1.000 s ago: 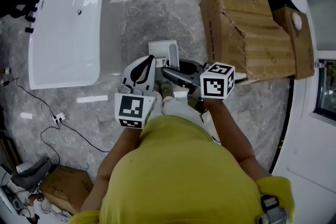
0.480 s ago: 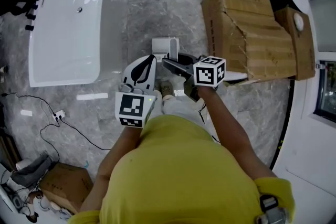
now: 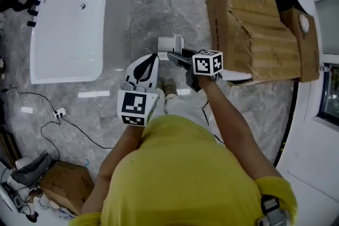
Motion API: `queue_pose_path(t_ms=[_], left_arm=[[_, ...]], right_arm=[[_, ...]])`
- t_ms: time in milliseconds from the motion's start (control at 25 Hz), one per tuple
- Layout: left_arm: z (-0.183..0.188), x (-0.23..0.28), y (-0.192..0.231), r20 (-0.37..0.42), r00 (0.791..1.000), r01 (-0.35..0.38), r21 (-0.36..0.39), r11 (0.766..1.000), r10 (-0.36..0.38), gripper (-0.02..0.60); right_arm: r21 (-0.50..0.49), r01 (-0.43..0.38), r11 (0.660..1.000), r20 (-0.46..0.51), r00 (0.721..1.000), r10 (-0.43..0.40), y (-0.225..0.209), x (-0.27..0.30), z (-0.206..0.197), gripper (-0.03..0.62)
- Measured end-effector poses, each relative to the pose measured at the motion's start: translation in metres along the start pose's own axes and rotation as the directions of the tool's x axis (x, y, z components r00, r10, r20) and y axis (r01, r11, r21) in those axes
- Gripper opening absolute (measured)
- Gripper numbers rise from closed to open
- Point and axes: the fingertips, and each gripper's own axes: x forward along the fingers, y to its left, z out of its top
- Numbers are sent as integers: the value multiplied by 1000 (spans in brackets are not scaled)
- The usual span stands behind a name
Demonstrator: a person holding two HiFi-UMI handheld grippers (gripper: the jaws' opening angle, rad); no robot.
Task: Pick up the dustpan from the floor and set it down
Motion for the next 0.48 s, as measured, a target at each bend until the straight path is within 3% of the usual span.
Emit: queue_pose_path(t_ms=[320, 480], left_arm=[[-5, -5, 3, -7, 1000, 3, -6, 1000, -3, 3], [-6, -6, 5, -2, 1000, 4, -22, 1000, -4, 3]], right_arm=[[-21, 45, 999, -30, 999, -45, -10, 4, 1, 203], [27, 79, 996, -67, 995, -77, -12, -1, -5, 238]])
